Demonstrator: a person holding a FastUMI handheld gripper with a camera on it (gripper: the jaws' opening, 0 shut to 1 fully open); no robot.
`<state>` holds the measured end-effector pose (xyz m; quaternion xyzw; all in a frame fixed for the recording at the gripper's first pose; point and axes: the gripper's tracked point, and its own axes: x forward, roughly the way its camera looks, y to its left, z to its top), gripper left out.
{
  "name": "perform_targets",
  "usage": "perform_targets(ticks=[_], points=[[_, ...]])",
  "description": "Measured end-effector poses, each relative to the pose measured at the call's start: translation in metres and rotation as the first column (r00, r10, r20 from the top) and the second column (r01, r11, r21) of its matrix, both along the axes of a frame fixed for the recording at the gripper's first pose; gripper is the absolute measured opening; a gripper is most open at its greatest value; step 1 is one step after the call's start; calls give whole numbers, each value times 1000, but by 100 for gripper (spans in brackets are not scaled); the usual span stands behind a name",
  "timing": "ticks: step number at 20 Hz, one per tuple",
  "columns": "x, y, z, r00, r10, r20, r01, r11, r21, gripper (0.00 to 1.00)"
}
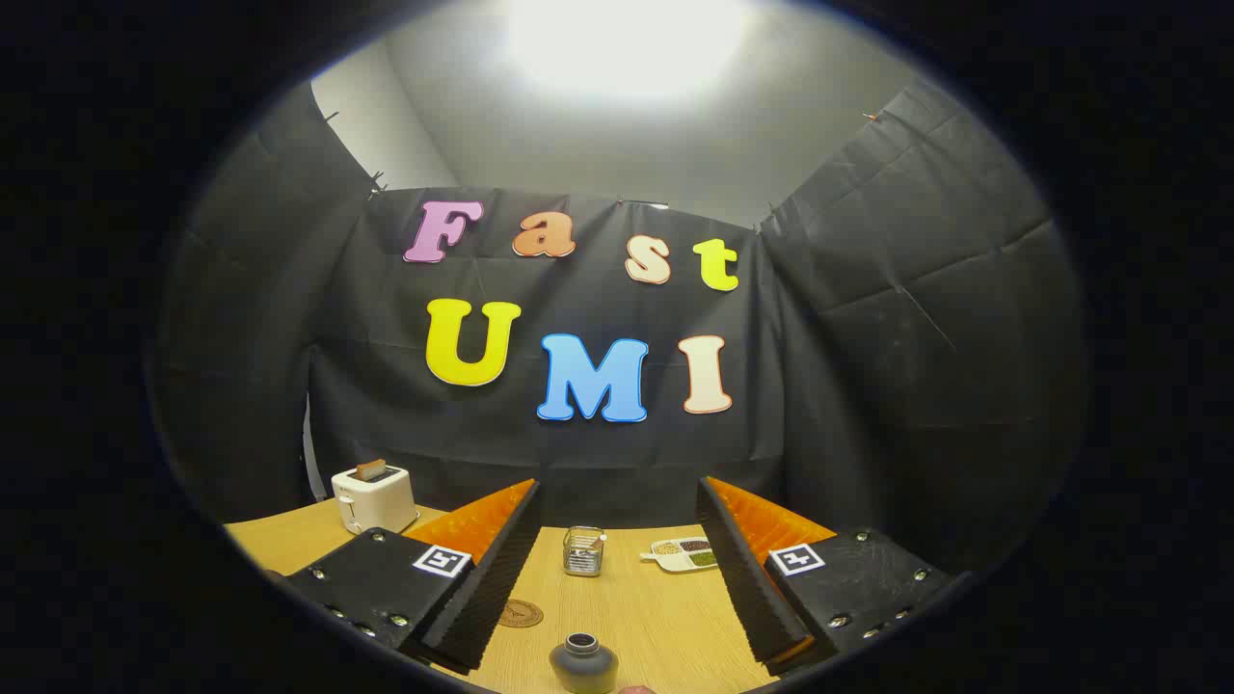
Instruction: Take the bottle from table, then pour the juice into the cup, finally place the bottle on the coaster
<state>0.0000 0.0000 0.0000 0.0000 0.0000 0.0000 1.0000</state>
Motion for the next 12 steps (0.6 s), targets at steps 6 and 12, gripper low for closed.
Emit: perform_targets(ticks=[6,12], points=[[3,-3,-3,1000,10,-4,-10,1000,17,97],[4,2,-2,1000,29,6,-29,999,33,97]])
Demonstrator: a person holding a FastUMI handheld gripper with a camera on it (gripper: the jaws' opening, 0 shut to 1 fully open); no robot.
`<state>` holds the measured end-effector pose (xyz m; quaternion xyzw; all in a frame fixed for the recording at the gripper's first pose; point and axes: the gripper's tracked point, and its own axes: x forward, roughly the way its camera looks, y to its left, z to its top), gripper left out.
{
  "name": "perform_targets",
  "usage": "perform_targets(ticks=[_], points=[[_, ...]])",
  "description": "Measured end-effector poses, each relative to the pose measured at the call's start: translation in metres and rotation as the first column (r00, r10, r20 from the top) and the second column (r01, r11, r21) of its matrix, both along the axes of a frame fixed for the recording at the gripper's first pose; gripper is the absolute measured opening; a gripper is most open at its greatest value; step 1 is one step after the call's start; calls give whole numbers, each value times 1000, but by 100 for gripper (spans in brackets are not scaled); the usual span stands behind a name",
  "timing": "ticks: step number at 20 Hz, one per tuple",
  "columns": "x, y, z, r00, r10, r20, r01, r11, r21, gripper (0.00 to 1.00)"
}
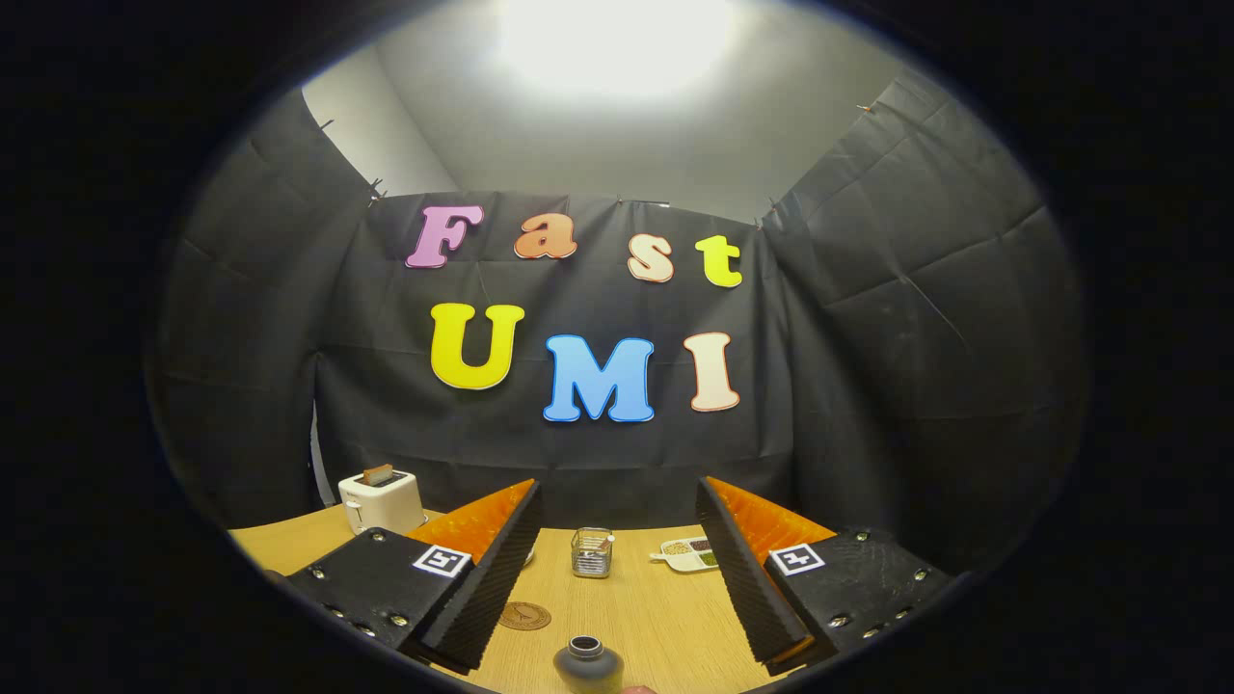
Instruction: Take the bottle from table, then pour the juice into the cup, finally place the bottle on the coaster
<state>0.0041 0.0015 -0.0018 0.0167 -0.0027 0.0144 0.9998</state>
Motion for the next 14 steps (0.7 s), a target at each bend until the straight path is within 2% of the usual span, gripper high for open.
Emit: perform_targets(ticks=[6,14], points=[[2,7,-1,1000,27,16,-27,1000,10,97],[5,21,-44,993,110,-36,-108,993,45,97]])
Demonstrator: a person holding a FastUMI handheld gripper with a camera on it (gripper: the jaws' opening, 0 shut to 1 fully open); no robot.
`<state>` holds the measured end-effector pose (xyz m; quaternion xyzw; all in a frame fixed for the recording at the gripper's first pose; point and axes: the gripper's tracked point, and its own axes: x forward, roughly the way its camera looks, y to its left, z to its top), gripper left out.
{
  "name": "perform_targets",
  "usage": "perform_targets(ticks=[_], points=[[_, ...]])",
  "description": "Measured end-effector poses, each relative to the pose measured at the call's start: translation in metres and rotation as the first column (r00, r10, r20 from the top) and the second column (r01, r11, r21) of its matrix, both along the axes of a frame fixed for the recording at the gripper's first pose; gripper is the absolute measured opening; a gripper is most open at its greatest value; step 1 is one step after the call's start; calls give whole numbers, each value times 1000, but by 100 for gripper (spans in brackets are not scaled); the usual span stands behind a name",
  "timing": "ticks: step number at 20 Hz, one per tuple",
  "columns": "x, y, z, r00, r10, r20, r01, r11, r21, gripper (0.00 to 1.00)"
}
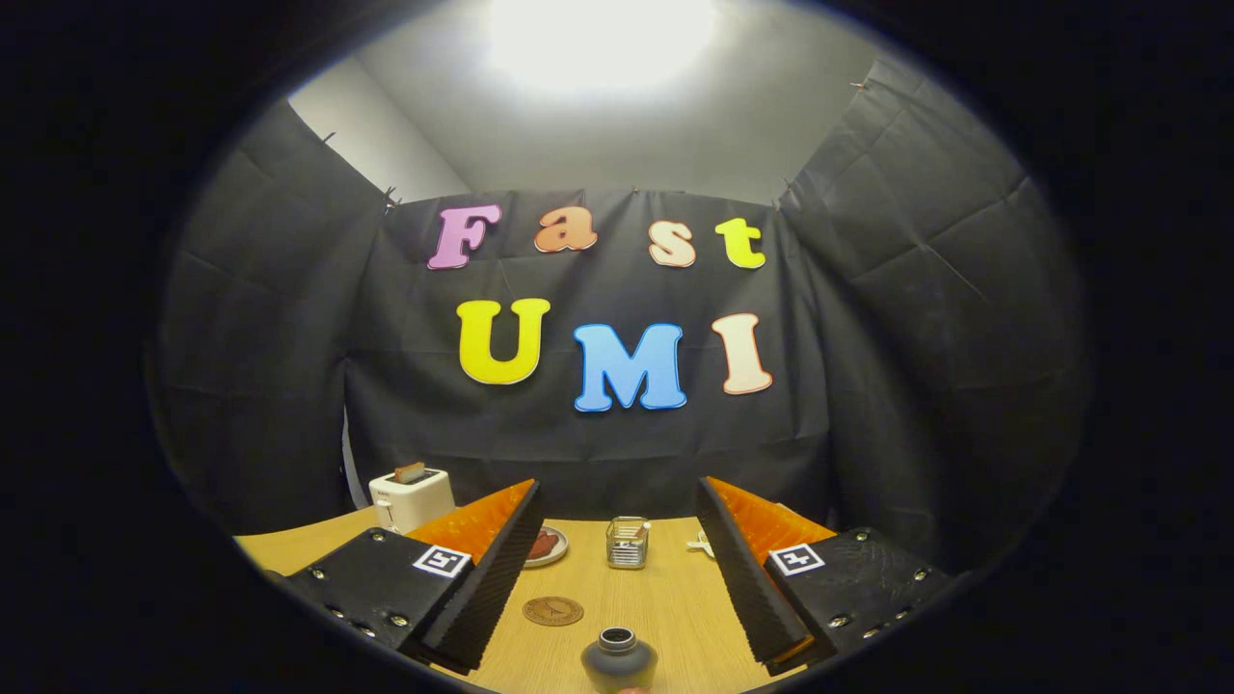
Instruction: Take the bottle from table, then pour the juice into the cup, finally place the bottle on the coaster
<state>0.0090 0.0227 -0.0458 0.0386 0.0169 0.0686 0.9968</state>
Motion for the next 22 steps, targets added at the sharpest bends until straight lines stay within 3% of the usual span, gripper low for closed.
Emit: perform_targets(ticks=[7,22], points=[[0,7,-68,990,57,-131,-60,998,-18,97],[-2,16,-155,950,102,-294,-111,994,-15,97]])
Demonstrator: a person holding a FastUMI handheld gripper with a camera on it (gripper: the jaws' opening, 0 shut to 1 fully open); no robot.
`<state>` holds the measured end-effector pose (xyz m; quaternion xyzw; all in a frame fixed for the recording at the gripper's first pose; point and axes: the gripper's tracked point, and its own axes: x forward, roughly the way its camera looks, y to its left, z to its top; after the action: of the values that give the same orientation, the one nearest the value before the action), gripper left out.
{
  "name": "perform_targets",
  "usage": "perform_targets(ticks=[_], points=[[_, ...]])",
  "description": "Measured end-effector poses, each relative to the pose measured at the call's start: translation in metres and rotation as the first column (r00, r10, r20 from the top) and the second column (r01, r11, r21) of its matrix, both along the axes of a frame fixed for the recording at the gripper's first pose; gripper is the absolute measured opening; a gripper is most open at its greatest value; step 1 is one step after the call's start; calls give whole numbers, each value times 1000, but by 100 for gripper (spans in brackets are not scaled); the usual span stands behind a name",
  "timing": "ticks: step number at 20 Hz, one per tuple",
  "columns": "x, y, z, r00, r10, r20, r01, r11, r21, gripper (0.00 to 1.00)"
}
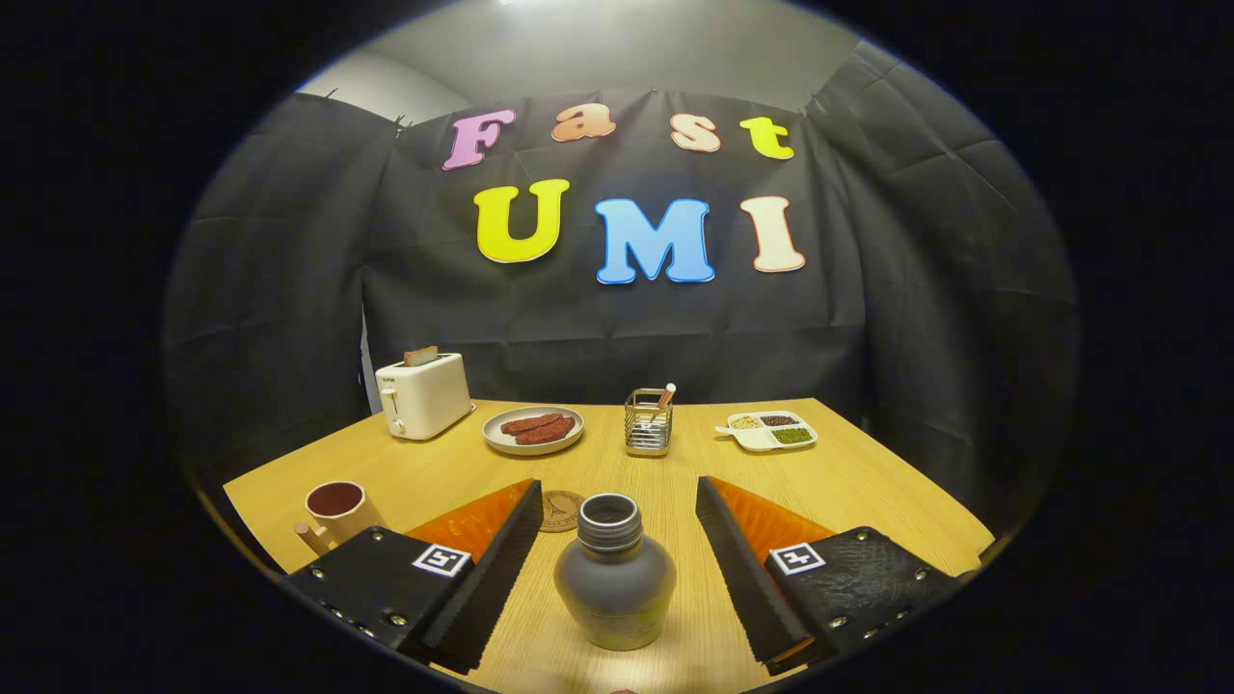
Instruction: Take the bottle from table, then pour the juice into the cup, finally place the bottle on the coaster
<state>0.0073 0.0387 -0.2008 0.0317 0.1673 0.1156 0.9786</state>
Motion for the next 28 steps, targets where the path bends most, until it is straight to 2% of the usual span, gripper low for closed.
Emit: perform_targets(ticks=[7,20,28], points=[[-11,5,-38,997,29,-69,-32,999,-40,98],[-26,6,-95,977,18,-213,-29,999,-47,97],[-31,2,-110,966,-13,-257,4,999,-35,97]])
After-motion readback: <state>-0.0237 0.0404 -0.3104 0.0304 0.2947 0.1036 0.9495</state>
